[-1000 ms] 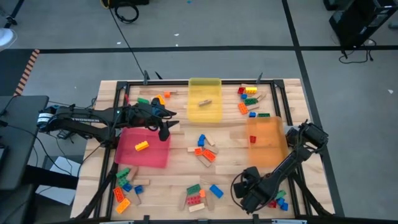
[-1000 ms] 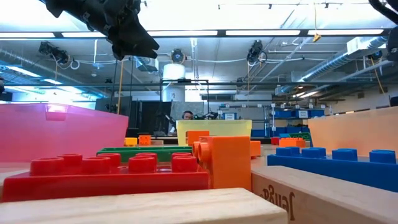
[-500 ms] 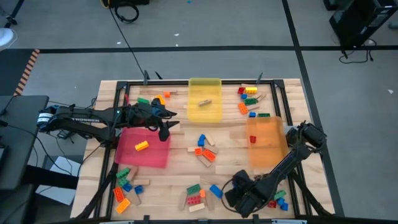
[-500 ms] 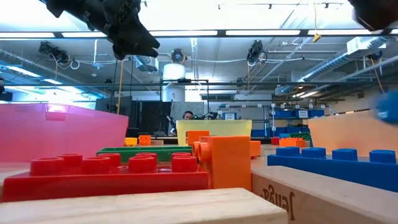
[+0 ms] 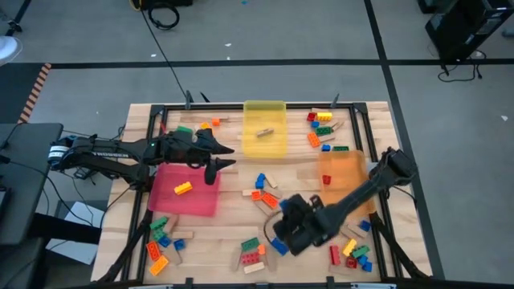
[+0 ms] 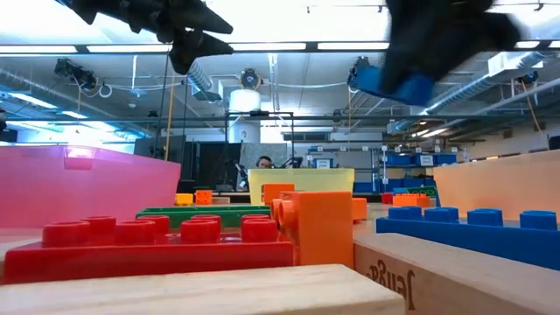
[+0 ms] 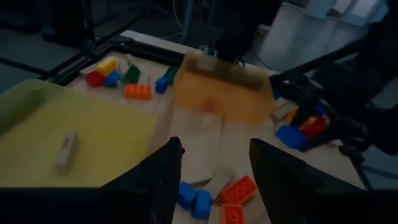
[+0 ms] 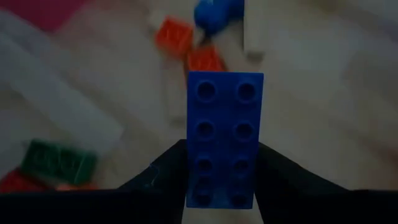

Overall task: Sort blocks by size
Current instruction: Put the 3 stud blue game piece into the pink bin

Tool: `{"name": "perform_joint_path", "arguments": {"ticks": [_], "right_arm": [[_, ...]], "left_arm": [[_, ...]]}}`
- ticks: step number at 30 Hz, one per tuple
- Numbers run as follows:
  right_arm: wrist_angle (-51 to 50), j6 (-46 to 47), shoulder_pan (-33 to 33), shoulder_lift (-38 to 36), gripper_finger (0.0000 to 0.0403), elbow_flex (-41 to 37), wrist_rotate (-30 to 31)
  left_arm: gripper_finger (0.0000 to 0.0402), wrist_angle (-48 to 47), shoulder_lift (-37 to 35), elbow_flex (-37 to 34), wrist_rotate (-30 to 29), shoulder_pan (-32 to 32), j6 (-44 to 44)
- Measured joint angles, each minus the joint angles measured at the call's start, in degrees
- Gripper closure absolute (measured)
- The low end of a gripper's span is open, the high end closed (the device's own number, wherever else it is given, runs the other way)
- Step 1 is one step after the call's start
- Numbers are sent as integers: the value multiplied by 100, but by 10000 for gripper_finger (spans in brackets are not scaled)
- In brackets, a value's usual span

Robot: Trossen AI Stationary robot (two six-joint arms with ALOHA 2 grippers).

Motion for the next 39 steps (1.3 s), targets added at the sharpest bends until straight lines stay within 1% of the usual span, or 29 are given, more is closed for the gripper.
{"name": "perform_joint_path", "arguments": {"ticks": [4,8,12,14,17,20,23,27,31,36,39], "right_arm": [[280,-1028,-638,-313,249,0,222],[1130,-2445,-1276,-615,249,0,263],[2244,-3898,-1819,-848,249,0,19],[2682,-4413,-2011,-952,249,0,-59],[3207,-5000,-2257,-1042,249,9,-490],[3677,-5477,-2413,-1041,249,9,-939],[4127,-5751,-2436,-1041,249,9,-1009],[4613,-6099,-2379,-1041,249,9,-1035],[4707,-6212,-2370,-1041,249,9,-1080],[4746,-6233,-2417,-1046,249,7,-1396],[4777,-6340,-2444,-1038,249,4,-1691]], "left_arm": [[204,-10,4,0,2,0,9],[204,-9,6,0,2,0,12],[204,2,7,0,86,0,-16],[204,76,7,0,233,2,-112],[204,349,7,0,541,2,-151],[204,699,7,0,833,0,-140],[204,970,7,0,976,0,-136],[204,1029,7,0,989,9,-131],[204,1069,7,0,987,11,-127],[204,1493,12,0,975,15,-125],[204,1751,1,2,984,15,-124]]}}
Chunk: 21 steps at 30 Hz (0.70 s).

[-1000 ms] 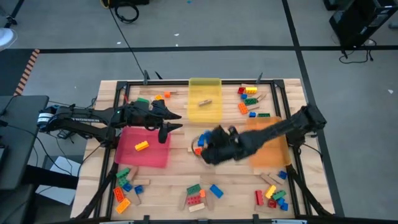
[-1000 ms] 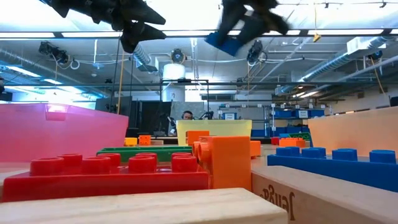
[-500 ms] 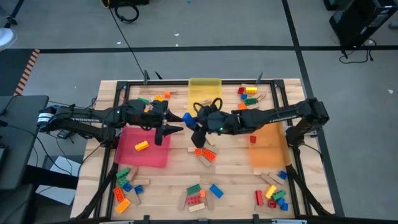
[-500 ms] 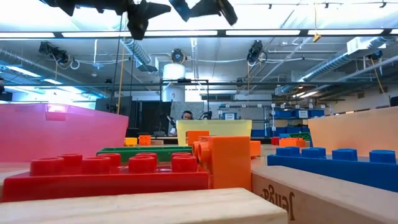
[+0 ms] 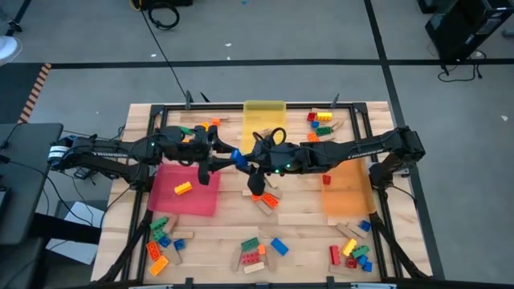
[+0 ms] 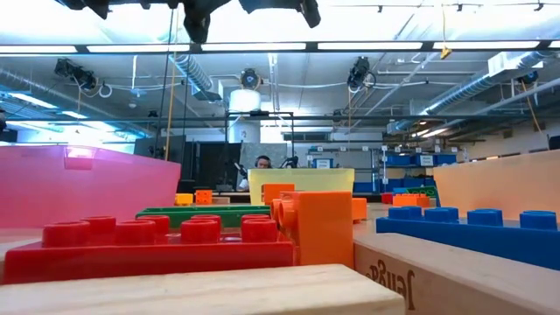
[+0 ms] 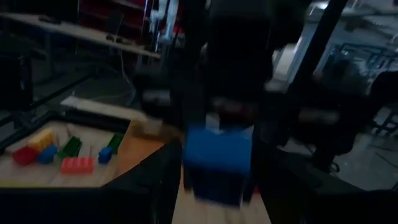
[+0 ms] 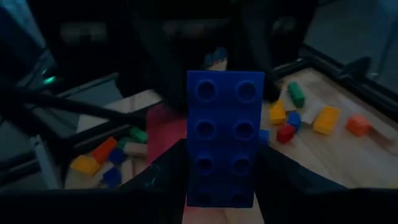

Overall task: Sort blocks by size
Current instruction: Put the 3 stud blue game piece into the pink bin

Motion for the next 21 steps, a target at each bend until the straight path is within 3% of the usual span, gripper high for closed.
{"name": "perform_joint_path", "arguments": {"ticks": [7,21], "right_arm": [[369,-192,-74,3,249,-4,-346],[814,-431,-184,3,249,-4,-647]], "left_arm": [[204,227,8,0,348,0,0],[204,375,6,0,348,-2,-42]]}}
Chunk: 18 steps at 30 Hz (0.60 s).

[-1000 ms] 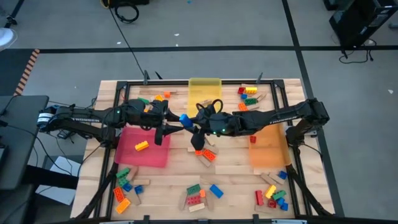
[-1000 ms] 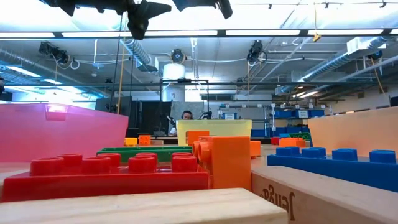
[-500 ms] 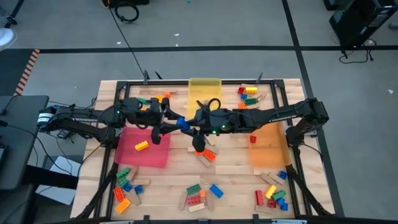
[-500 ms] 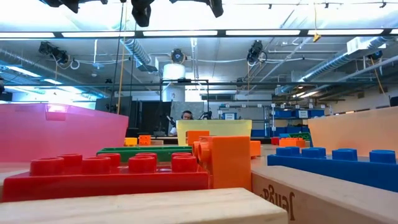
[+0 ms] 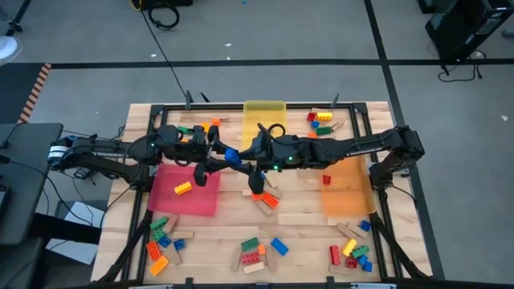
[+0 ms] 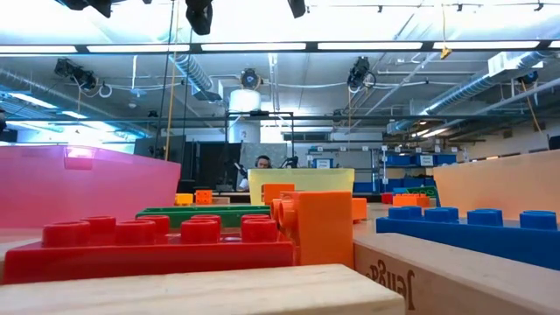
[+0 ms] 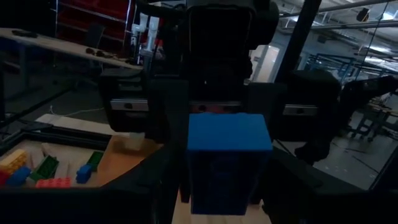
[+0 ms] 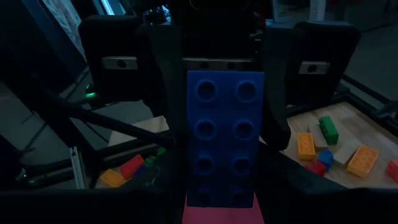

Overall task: Sort blocks by size
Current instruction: Put the 3 stud blue game piece into the pink bin

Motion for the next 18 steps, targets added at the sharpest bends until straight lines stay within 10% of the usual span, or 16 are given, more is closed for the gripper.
{"name": "perform_joint_path", "arguments": {"ticks": [12,18], "right_arm": [[-15,41,2,-4,248,2,2],[-216,120,-32,-28,168,2,4]], "left_arm": [[263,77,2,0,-49,0,35],[256,20,4,0,-356,4,214]]}}
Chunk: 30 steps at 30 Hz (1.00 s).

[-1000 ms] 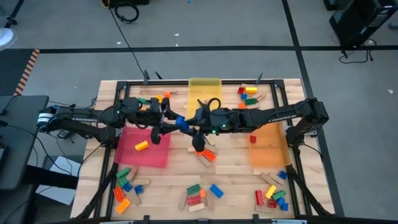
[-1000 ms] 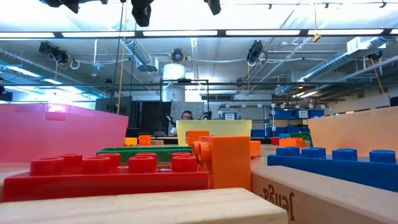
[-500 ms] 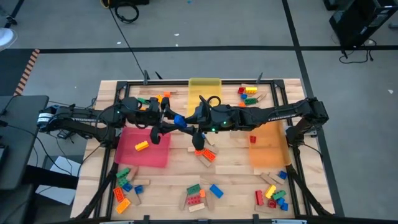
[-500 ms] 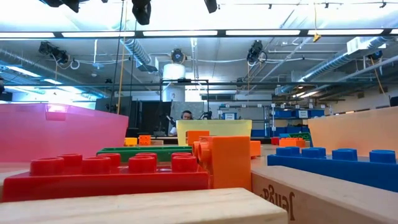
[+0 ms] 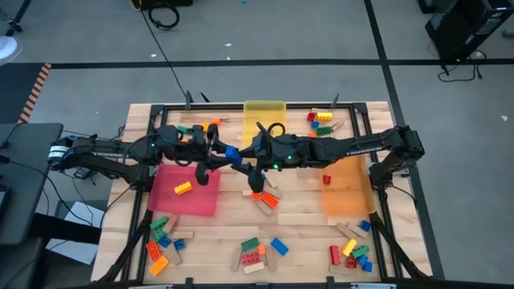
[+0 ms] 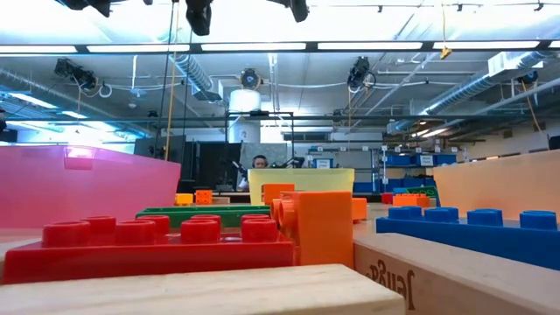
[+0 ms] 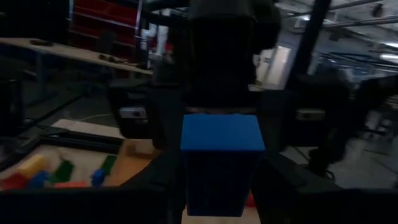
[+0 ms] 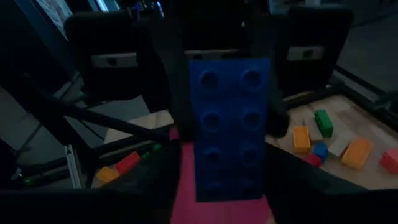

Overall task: Sort blocks by size
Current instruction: Put the 3 stud blue game piece into the pink bin

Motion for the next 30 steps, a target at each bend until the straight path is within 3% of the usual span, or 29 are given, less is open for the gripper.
{"name": "perform_joint_path", "arguments": {"ticks": [4,9,16,24,30], "right_arm": [[-668,313,-87,-181,117,2,-1],[-1900,1130,-160,-391,88,4,4],[-3396,2026,66,-433,89,2,267],[-3378,2653,550,-442,105,-381,835],[-3259,3075,802,-440,117,-710,836]], "left_arm": [[246,-116,0,0,-212,17,206],[246,-849,-2,128,-356,108,250],[246,-3672,-4,804,-825,146,277],[246,-6472,-228,1108,-738,-24,-549],[246,-8191,-593,1108,-1382,-430,-1298]]}}
